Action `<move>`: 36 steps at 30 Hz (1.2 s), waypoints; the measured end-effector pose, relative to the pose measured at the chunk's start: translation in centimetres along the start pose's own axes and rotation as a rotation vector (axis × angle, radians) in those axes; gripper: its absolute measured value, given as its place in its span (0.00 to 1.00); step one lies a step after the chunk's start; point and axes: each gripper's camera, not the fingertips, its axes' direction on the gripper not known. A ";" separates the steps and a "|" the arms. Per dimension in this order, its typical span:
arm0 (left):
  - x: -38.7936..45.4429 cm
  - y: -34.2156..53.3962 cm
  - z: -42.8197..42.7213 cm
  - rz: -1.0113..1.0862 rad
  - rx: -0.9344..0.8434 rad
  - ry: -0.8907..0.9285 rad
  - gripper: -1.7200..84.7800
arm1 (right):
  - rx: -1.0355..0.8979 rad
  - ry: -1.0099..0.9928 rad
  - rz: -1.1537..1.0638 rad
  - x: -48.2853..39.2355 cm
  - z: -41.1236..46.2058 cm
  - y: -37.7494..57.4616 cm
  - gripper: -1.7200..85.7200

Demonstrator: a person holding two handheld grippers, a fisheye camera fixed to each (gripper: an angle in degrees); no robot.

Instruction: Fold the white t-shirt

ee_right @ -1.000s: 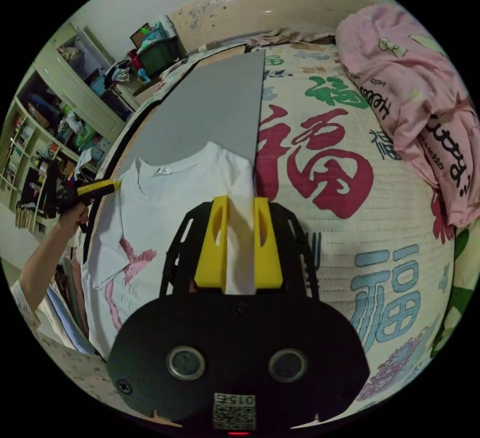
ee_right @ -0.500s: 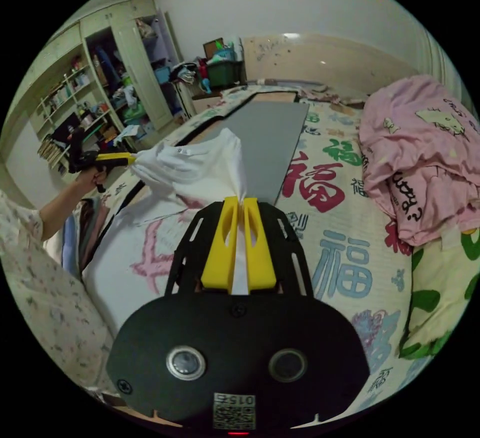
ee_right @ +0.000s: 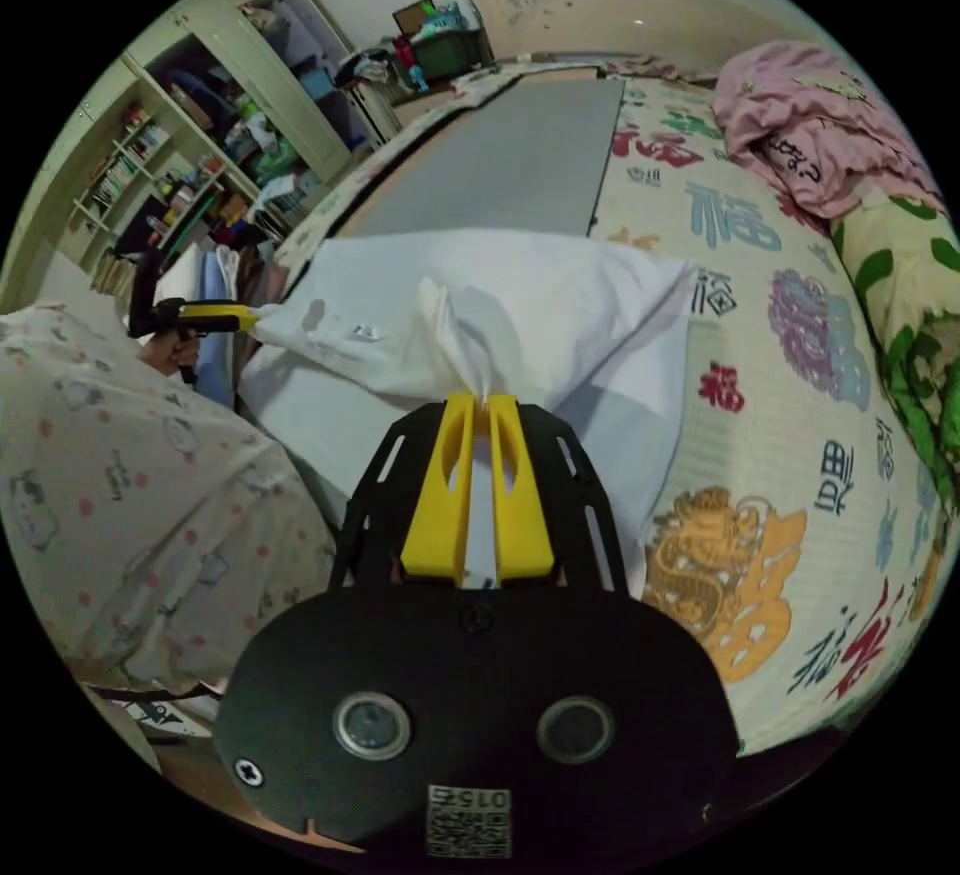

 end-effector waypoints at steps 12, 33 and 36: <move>1.9 2.7 -1.9 -0.001 0.016 0.015 0.15 | 0.147 -0.043 0.073 -11.1 -2.5 1.1 0.17; 6.8 7.3 -5.7 0.047 0.159 -0.076 0.14 | -0.033 -0.078 0.239 -22.1 -11.0 9.4 0.02; 6.5 5.9 -3.9 0.046 0.127 -0.028 0.15 | 0.040 -0.107 0.317 -22.6 -13.1 8.8 0.02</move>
